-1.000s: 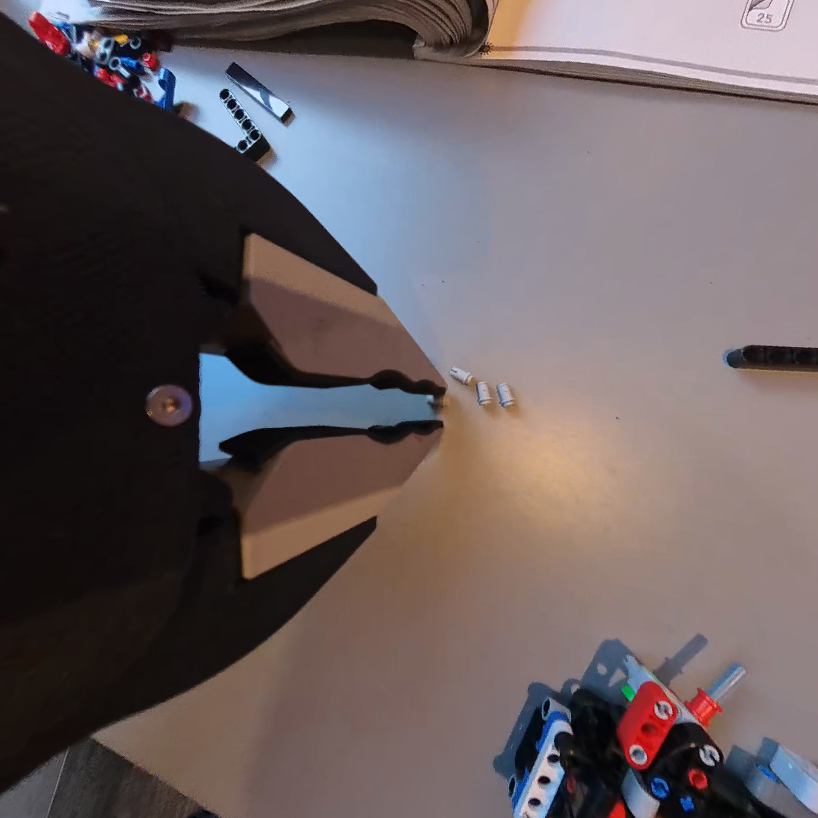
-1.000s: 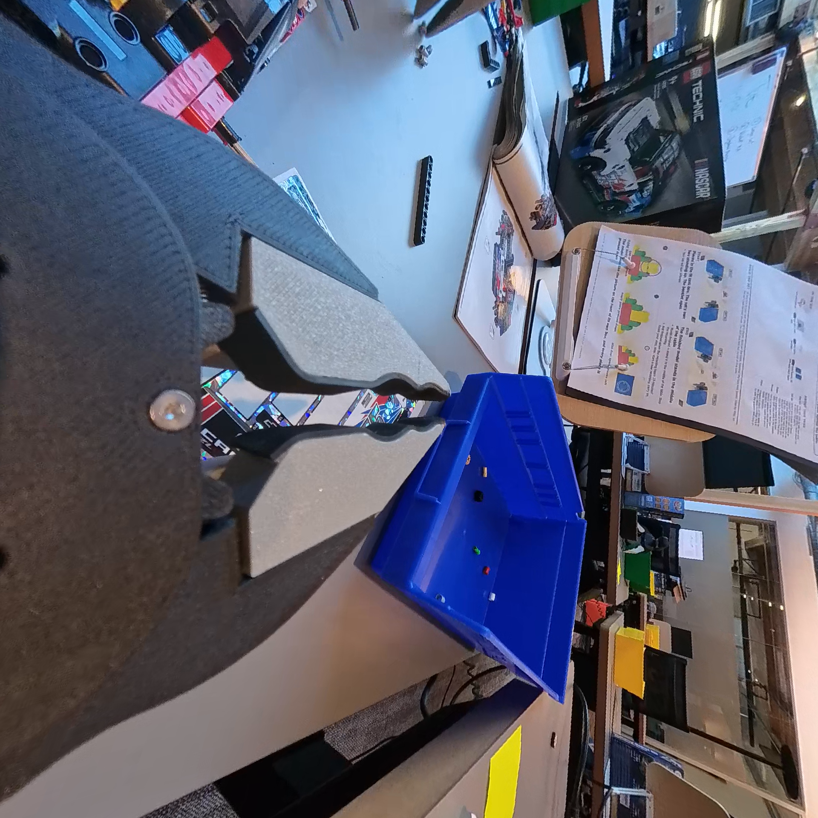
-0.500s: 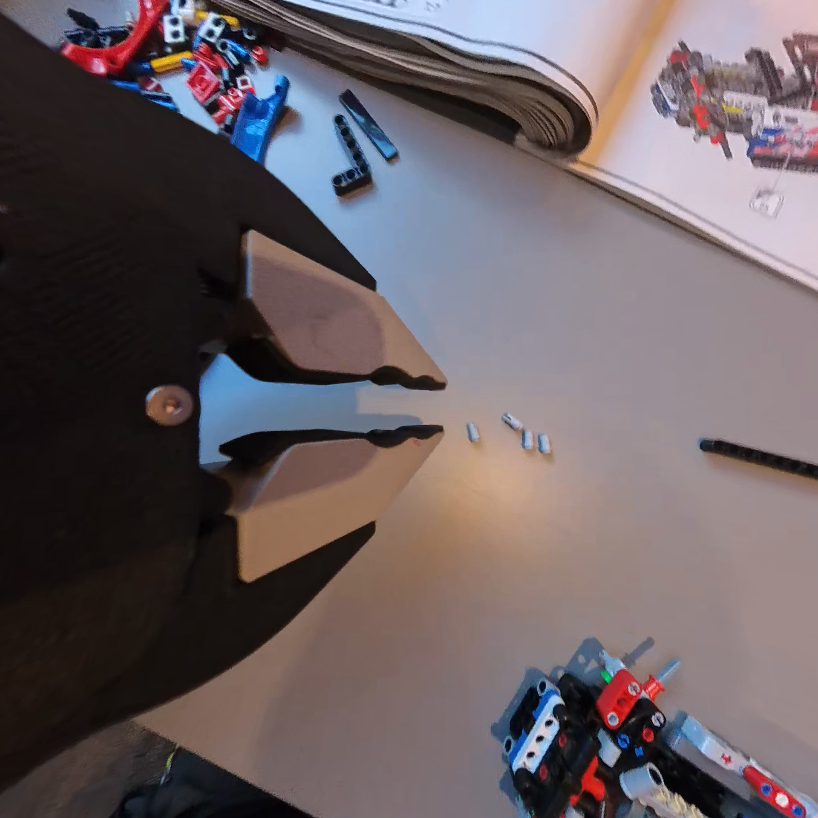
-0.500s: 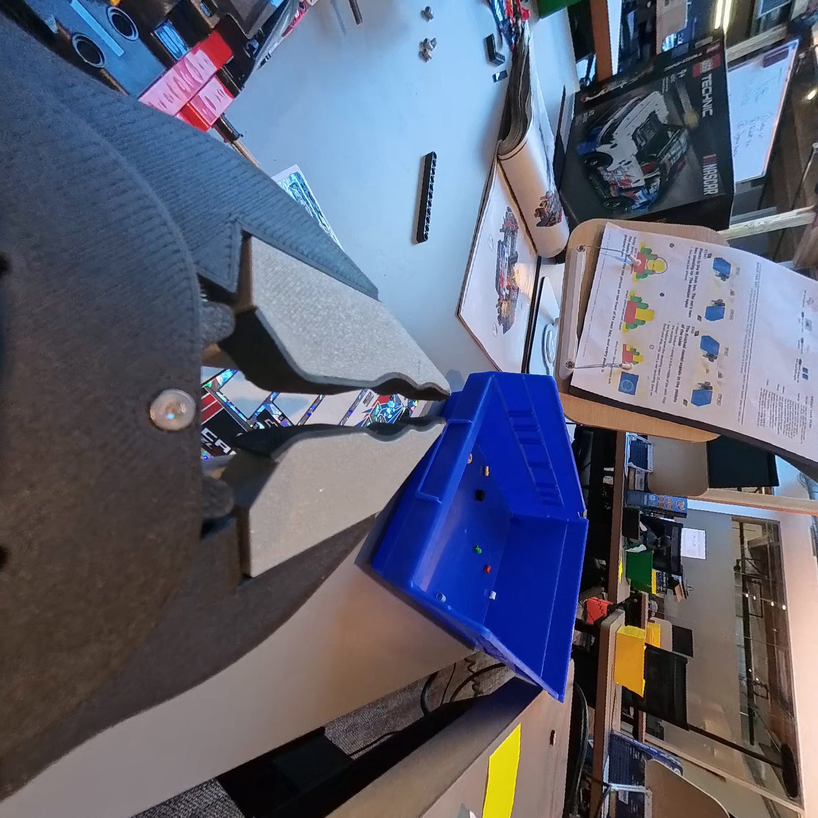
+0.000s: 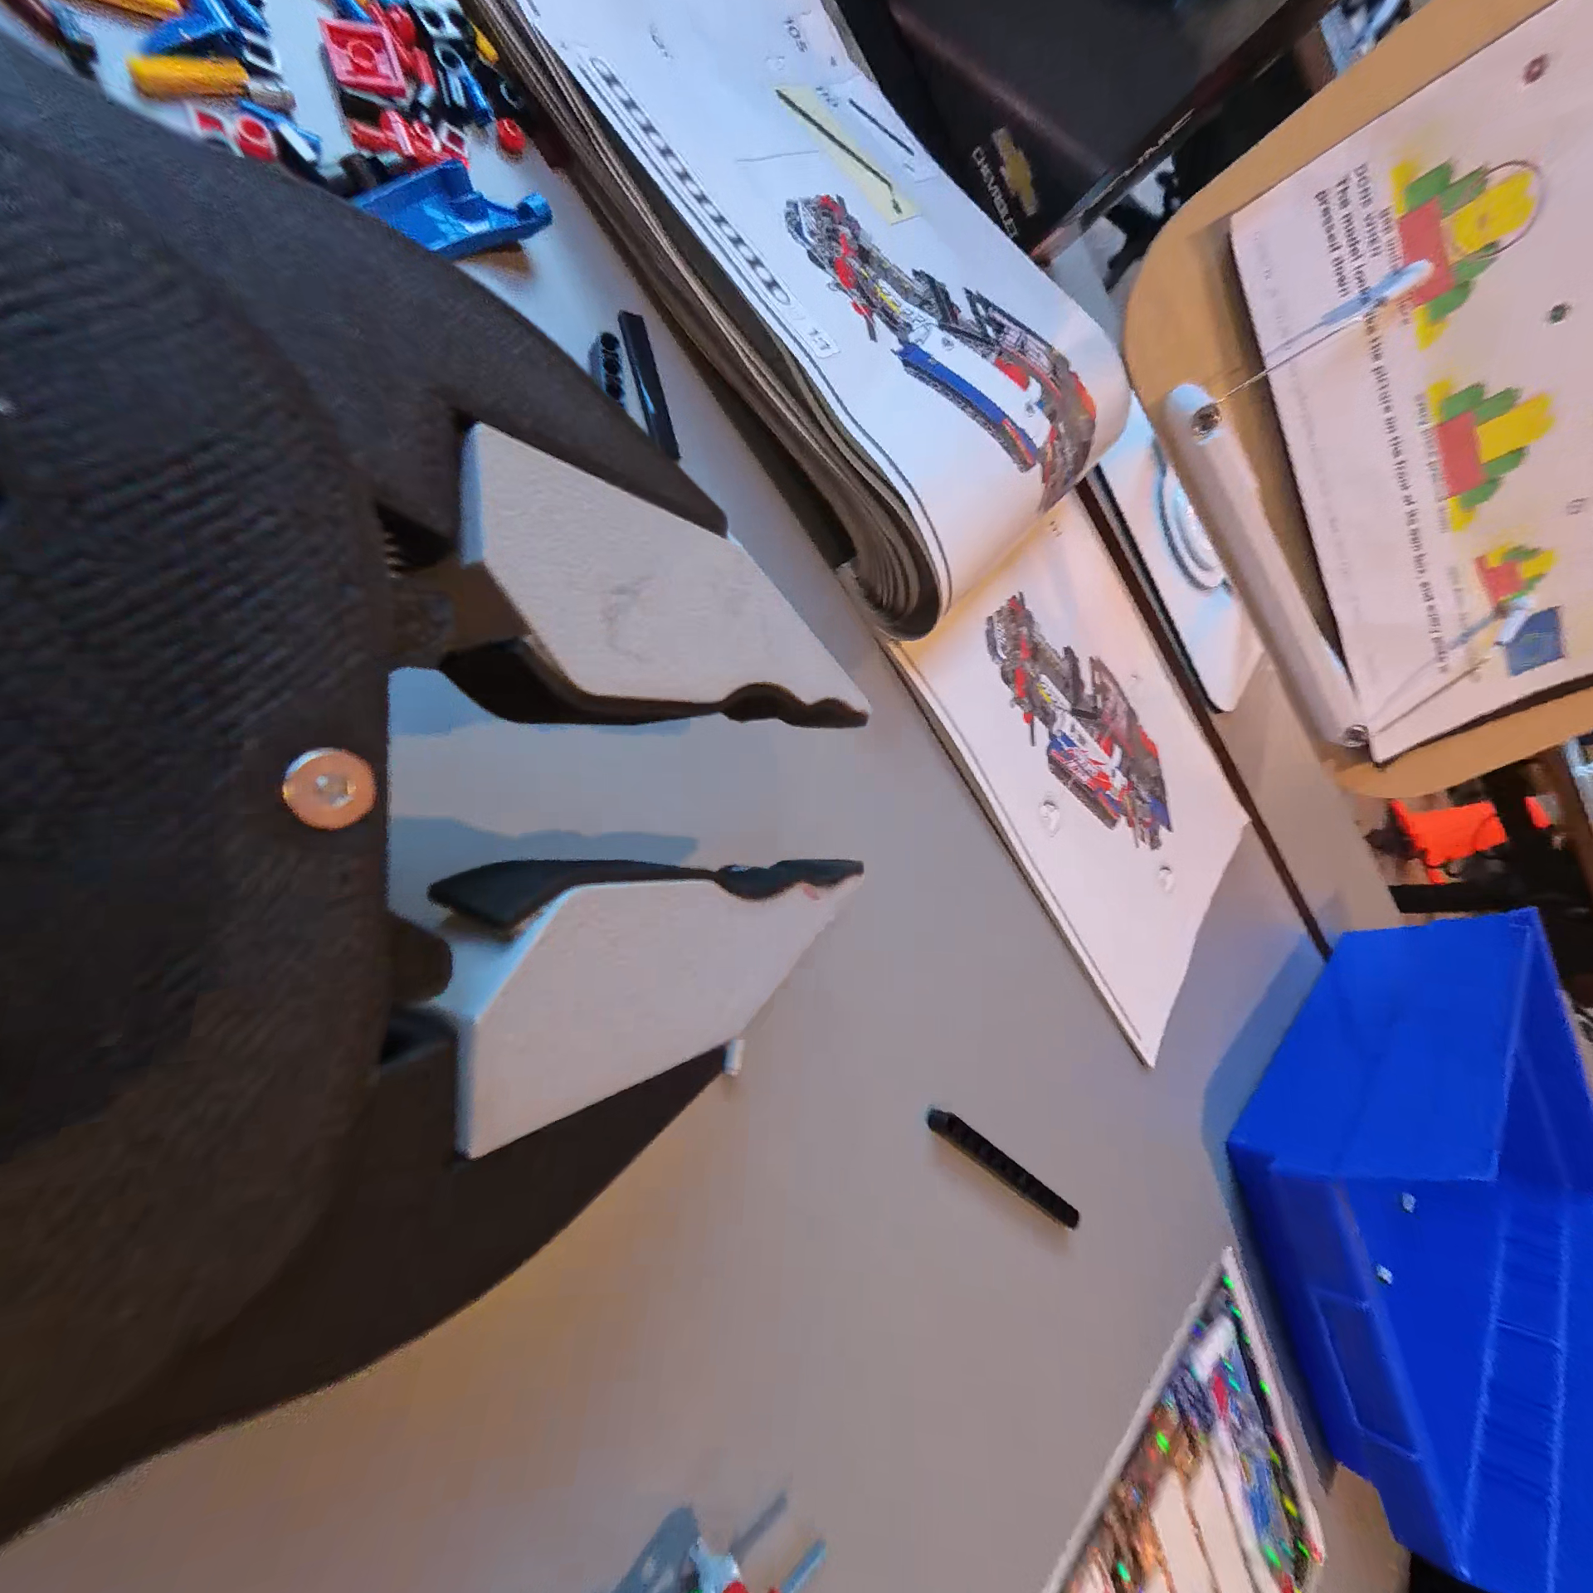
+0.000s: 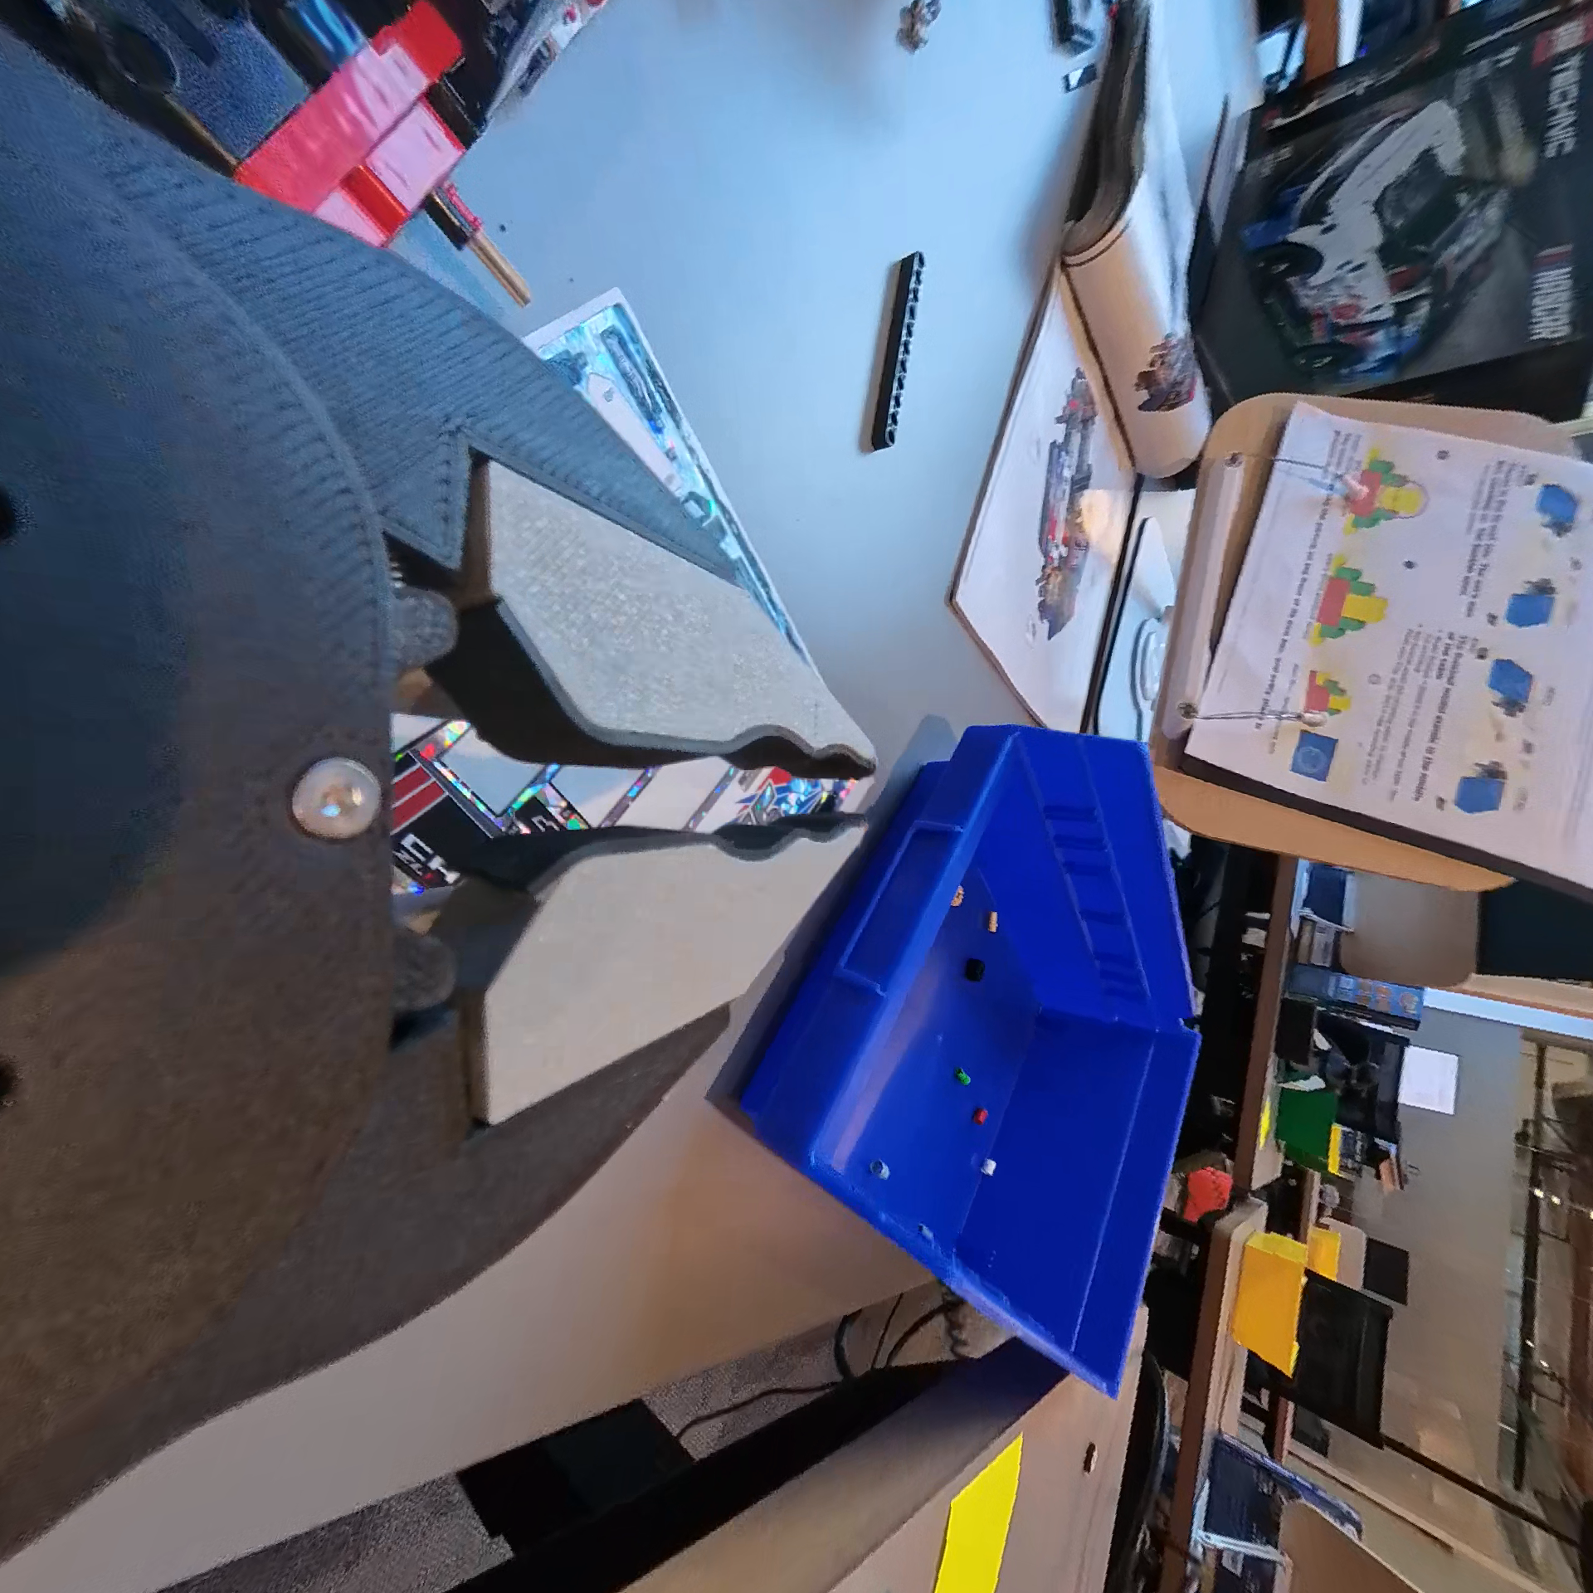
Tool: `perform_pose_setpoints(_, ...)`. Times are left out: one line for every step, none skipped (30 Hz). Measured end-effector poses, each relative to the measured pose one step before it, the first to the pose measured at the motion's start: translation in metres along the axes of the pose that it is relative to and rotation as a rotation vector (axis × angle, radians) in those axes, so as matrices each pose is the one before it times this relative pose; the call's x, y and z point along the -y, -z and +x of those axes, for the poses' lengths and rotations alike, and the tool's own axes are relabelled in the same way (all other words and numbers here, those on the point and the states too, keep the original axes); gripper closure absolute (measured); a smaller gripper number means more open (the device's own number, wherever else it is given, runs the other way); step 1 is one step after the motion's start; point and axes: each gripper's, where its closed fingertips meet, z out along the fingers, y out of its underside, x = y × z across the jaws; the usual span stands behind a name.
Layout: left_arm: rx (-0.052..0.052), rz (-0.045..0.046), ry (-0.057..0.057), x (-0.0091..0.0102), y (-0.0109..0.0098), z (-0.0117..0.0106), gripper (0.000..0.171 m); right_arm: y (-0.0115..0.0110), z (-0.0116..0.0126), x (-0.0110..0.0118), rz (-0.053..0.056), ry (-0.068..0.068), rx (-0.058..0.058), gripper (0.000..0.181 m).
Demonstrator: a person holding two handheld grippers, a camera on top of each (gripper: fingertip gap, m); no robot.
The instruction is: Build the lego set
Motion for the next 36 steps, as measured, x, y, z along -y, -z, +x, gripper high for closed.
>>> perform_pose_setpoints(-0.0189,0.02760,0.0222,0.00353,0.00125,0.00179,0.144,-0.00190,-0.00142,-0.00222,-0.0178,0.0104,0.0036,0.176)
perform_pose_setpoints(-0.0264,0.02424,0.0271,0.00254,0.00096,0.00233,0.146,-0.00177,-0.00156,-0.00190,-0.0157,0.0097,0.0043,0.176)
perform_pose_setpoints(-0.0318,0.00565,0.0244,0.00137,0.00110,0.00261,0.147,-0.00158,-0.00074,-0.00176,-0.0145,0.0078,0.0006,0.176)
perform_pose_setpoints(-0.0252,-0.00447,0.0154,0.00049,0.00088,0.00193,0.146,-0.00123,-0.00042,-0.00141,-0.0123,0.0064,-0.0018,0.176)
perform_pose_setpoints(-0.0043,-0.00771,0.0058,-0.00025,0.00097,-0.00048,0.146,-0.00100,-0.00038,-0.00111,-0.0090,0.0058,-0.0021,0.176)
perform_pose_setpoints(0.0057,-0.00641,-0.0017,-0.00019,0.00088,-0.00090,0.146,-0.00074,-0.00009,-0.00075,-0.0065,0.0053,-0.0034,0.176)
perform_pose_setpoints(0.0003,-0.00416,-0.0167,-0.00025,0.00067,0.00084,0.146,-0.00076,0.00002,-0.00082,-0.0064,0.0047,-0.0046,0.176)
perform_pose_setpoints(0.0099,-0.00831,-0.0246,-0.00136,-0.00015,0.00008,0.147,-0.00094,-0.00006,-0.00095,-0.0084,0.0047,-0.0024,0.176)
perform_pose_setpoints(0.0180,-0.01942,-0.0165,-0.00330,-0.00094,-0.00126,0.148,-0.00111,-0.00061,-0.00119,-0.0095,0.0054,0.0002,0.176)
perform_pose_setpoints(0.0042,-0.02084,-0.0063,-0.00297,-0.00120,0.00072,0.148,-0.00116,-0.00073,-0.00104,-0.0094,0.0064,0.0012,0.176)
perform_pose_setpoints(-0.0120,-0.01130,-0.0002,-0.00140,-0.00087,0.00289,0.148,-0.00093,-0.00110,-0.00097,-0.0080,0.0072,0.0026,0.176)
perform_pose_setpoints(-0.0127,-0.00155,0.0023,0.00022,-0.00008,0.00295,0.148,-0.00057,-0.00072,-0.00058,-0.0050,0.0070,-0.0001,0.176)
perform_pose_setpoints(-0.0088,0.00381,-0.0009,0.00102,0.00027,0.00236,0.149,-0.00022,-0.00014,-0.00022,-0.0013,0.0061,-0.0042,0.176)
perform_pose_setpoints(-0.0055,0.00435,-0.0049,0.00097,0.00057,0.00176,0.150,-0.00012,0.00019,0.00002,-0.0002,0.0038,-0.0045,0.177)
perform_pose_setpoints(-0.0024,0.00111,-0.0058,0.00027,0.00025,0.00095,0.151,-0.00029,0.00060,-0.00038,-0.0023,0.0005,-0.0053,0.177)
perform_pose_setpoints(0.0026,-0.00402,-0.0041,-0.00060,-0.00002,-0.00019,0.152,-0.00068,0.00111,-0.00075,-0.0057,-0.0015,-0.0074,0.177)
perform_pose_setpoints(0.0052,-0.00515,-0.0041,-0.00081,-0.00022,-0.00105,0.152,-0.00099,0.00065,-0.00117,-0.0094,-0.0003,-0.0048,0.176)
perform_pose_setpoints(0.0068,-0.00936,-0.0019,-0.00159,-0.00031,-0.00204,0.152,-0.00100,-0.00012,-0.00125,-0.0100,0.0030,-0.0013,0.176)
perform_pose_setpoints(0.0085,-0.01051,0.0047,-0.00162,-0.00037,-0.00284,0.153,-0.00088,0.00011,-0.00097,-0.0084,0.0054,-0.0052,0.175)
perform_pose_setpoints(0.0033,-0.00413,0.0127,-0.00063,0.00019,-0.00245,0.153,-0.00052,0.00019,-0.00057,-0.0045,0.0074,-0.0063,0.176)
perform_pose_setpoints(-0.0026,0.00388,0.0185,0.00073,0.00060,-0.00157,0.153,-0.00041,-0.00013,-0.00020,-0.0025,0.0076,-0.0052,0.176)
perform_pose_setpoints(-0.0064,0.00992,0.0179,0.00135,0.00073,-0.00066,0.154,-0.00014,-0.00022,-0.00022,-0.0017,0.0064,-0.0036,0.176)
perform_pose_setpoints(-0.0087,0.00631,0.0153,0.00045,0.00016,0.00010,0.154,-0.00019,-0.00020,-0.00006,-0.0008,0.0046,-0.0025,0.176)
perform_pose_setpoints(-0.0070,-0.00277,0.0116,-0.00114,-0.00063,0.00012,0.155,-0.00014,0.00001,-0.00010,-0.0003,0.0030,-0.0019,0.176)
perform_pose_setpoints(-0.0073,-0.00969,0.0074,-0.00232,-0.00132,0.00040,0.155,-0.00005,0.00036,-0.00003,-0.0003,0.0009,-0.0016,0.176)
perform_pose_setpoints(-0.0051,-0.01198,0.0039,-0.00274,-0.00156,0.00047,0.155,-0.00009,0.00026,-0.00001,0.0001,-0.0010,-0.0009,0.176)
perform_pose_setpoints(-0.0019,-0.01022,-0.0006,-0.00246,-0.00163,0.00046,0.155,0.00005,0.00054,-0.00006,0.0000,-0.0009,-0.0028,0.176)
perform_pose_setpoints(-0.0002,-0.00741,-0.0035,-0.00181,-0.00133,0.00043,0.155,-0.00027,0.00055,-0.00023,-0.0014,0.0013,-0.0051,0.176)
perform_pose_setpoints(0.0008,-0.00635,-0.0032,-0.00102,-0.00087,0.00025,0.155,-0.00030,0.00004,-0.00038,-0.0034,0.0040,-0.0027,0.176)
perform_pose_setpoints(0.0010,-0.00113,-0.0029,-0.00015,-0.00034,0.00016,0.156,-0.00033,-0.00065,-0.00035,-0.0030,0.0057,0.0010,0.175)
perform_pose_setpoints(-0.0002,-0.00087,-0.0001,-0.00012,-0.00018,0.00005,0.157,-0.00003,-0.00072,-0.00006,-0.0001,0.0063,0.0004,0.175)
perform_pose_setpoints(-0.0001,0.00046,0.0029,-0.00001,0.00005,-0.00038,0.157,0.00012,-0.00048,0.00033,0.0021,0.0054,-0.0004,0.175)
perform_pose_setpoints(-0.0017,0.00133,0.0055,0.00007,0.00004,-0.00048,0.157,0.00017,-0.00014,0.00028,0.0027,0.0031,-0.0010,0.176)
perform_pose_setpoints(-0.0022,0.00060,0.0057,0.00001,0.00000,-0.00044,0.157,0.00031,0.00052,0.00036,0.0029,0.0008,-0.0035,0.176)
perform_pose_setpoints(0.0006,0.00078,0.0040,0.00002,0.00002,-0.00104,0.157,0.00048,0.00161,0.00037,0.0040,0.0000,-0.0097,0.176)
perform_pose_setpoints(0.0042,0.00246,0.0021,0.00029,0.00009,-0.00153,0.157,0.00049,0.00249,0.00029,0.0041,-0.0011,-0.0140,0.176)
